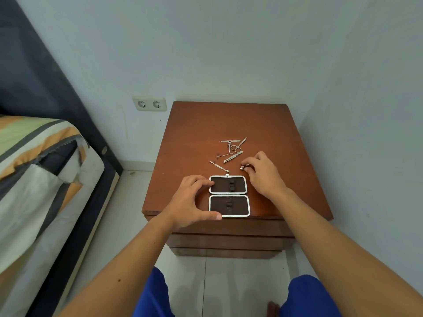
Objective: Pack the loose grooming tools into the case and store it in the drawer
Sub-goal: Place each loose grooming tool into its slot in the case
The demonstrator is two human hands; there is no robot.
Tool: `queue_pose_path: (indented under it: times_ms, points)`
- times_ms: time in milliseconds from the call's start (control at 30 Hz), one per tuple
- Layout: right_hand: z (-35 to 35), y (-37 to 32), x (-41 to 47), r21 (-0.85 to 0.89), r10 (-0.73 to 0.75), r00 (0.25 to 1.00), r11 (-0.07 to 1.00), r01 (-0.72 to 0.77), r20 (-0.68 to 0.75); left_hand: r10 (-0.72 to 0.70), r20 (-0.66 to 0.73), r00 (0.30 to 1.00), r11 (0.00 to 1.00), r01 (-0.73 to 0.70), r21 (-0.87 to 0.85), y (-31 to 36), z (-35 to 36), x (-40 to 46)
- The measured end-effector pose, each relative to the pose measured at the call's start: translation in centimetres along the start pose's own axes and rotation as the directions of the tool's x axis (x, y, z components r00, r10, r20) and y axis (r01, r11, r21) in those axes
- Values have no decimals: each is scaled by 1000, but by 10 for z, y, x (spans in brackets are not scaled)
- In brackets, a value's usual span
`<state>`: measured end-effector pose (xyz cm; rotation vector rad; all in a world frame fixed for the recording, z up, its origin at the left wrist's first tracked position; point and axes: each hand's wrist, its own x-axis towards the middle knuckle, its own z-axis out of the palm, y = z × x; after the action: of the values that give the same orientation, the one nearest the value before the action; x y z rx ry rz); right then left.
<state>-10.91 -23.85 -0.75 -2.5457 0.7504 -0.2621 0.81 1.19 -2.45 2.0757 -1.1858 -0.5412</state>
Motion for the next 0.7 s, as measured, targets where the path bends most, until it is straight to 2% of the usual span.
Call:
queue_pose_path:
  times_ms: [233, 333, 433, 600, 700]
  points:
    - [-10, -2, -13, 19, -112, 993, 993, 113, -45, -5, -3, 1000, 1000, 5, 22, -2, 0, 0]
    - [-14, -4, -19, 96, -145, 987, 984, 152, -70, 5, 9, 1000, 999, -5, 42, -1, 0, 0]
    - [-14, -8, -23, 171, -170, 985, 970, 173, -32, -8, 38, 999, 1000, 7, 28, 1, -1, -1]
    - [-8, -6, -22, 60, -134, 983, 990, 127, 124, 4, 58, 998, 1000, -4, -3, 3, -5, -2]
    - [-8, -1, -26, 41, -91, 986, 995, 87, 138, -14, 7, 1000, 1000, 14, -25, -2, -6, -3]
